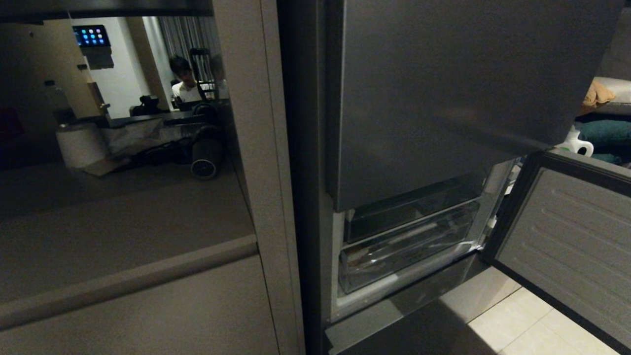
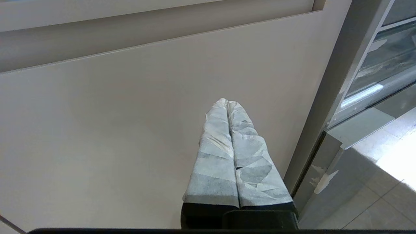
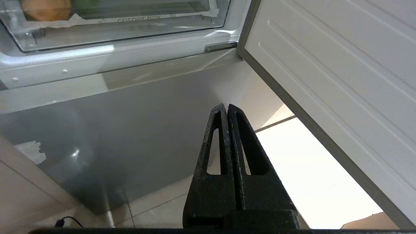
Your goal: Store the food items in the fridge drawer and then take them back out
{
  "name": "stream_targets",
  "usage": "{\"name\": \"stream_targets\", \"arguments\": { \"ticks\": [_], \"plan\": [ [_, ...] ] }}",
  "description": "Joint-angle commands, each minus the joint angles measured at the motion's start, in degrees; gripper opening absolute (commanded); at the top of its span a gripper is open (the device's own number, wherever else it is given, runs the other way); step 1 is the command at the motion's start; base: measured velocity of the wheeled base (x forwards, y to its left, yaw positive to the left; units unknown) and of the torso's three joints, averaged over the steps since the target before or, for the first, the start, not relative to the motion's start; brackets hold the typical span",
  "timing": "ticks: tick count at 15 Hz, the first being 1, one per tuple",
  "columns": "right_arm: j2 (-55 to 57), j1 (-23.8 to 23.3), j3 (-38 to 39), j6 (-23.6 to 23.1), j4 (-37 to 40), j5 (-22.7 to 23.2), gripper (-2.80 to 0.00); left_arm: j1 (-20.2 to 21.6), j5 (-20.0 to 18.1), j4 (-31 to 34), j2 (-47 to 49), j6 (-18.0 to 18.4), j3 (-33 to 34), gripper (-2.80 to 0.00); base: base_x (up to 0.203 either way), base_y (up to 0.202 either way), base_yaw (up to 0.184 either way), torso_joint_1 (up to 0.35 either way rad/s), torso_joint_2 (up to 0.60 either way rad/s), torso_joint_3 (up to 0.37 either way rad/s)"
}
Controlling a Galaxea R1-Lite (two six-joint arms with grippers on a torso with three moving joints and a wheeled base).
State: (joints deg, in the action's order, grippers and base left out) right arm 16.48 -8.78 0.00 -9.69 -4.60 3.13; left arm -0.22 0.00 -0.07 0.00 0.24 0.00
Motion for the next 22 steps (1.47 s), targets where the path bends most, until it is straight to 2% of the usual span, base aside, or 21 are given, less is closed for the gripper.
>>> {"name": "stream_targets", "arguments": {
  "ticks": [1, 5, 7, 10, 13, 17, 22],
  "plan": [
    [0.5, -1.67, 1.76, -0.4, -0.15, -0.02, -2.8, -0.04, 0.0, -0.01, 0.09, 0.02, 0.0, -2.8, 0.0, 0.0, 0.0, 0.0, 0.0, 0.0],
    [-0.54, -2.41, 1.76, 2.52, 0.11, -0.37, -2.8, -0.04, 0.0, -0.01, 0.09, 0.02, 0.0, -2.8, 0.0, 0.0, 0.0, 0.0, 0.0, 0.0],
    [-0.45, 0.97, 1.76, 2.51, 0.11, -0.32, -2.8, -0.04, 0.0, -0.01, 0.09, 0.02, 0.0, -2.8, 0.0, 0.0, 0.0, 0.0, 0.0, 0.0],
    [-0.39, 1.85, 1.76, 4.42, 0.04, -0.71, -2.8, -0.02, 0.0, -0.01, 0.09, 0.02, 0.0, -2.8, 0.0, 0.0, 0.0, 0.0, 0.0, 0.0],
    [-2.87, 7.28, 1.76, 4.39, 0.03, -0.92, -2.8, -0.04, 0.0, -0.01, 0.09, 0.02, 0.0, -2.8, 0.0, 0.0, 0.0, 0.0, 0.0, 0.0],
    [-17.2, 8.03, 1.76, 4.84, 0.08, -1.51, -2.8, 0.04, 0.0, -0.1, 0.09, -0.33, 0.0, -2.8, 0.0, 0.0, 0.0, 0.0, 0.0, 0.0],
    [-16.65, 8.26, 1.76, 6.1, 0.11, -2.33, -2.8, 0.04, 0.0, -0.02, 0.09, -0.33, 0.0, -2.8, 0.0, 0.0, 0.0, 0.0, 0.0, 0.0]
  ]
}}
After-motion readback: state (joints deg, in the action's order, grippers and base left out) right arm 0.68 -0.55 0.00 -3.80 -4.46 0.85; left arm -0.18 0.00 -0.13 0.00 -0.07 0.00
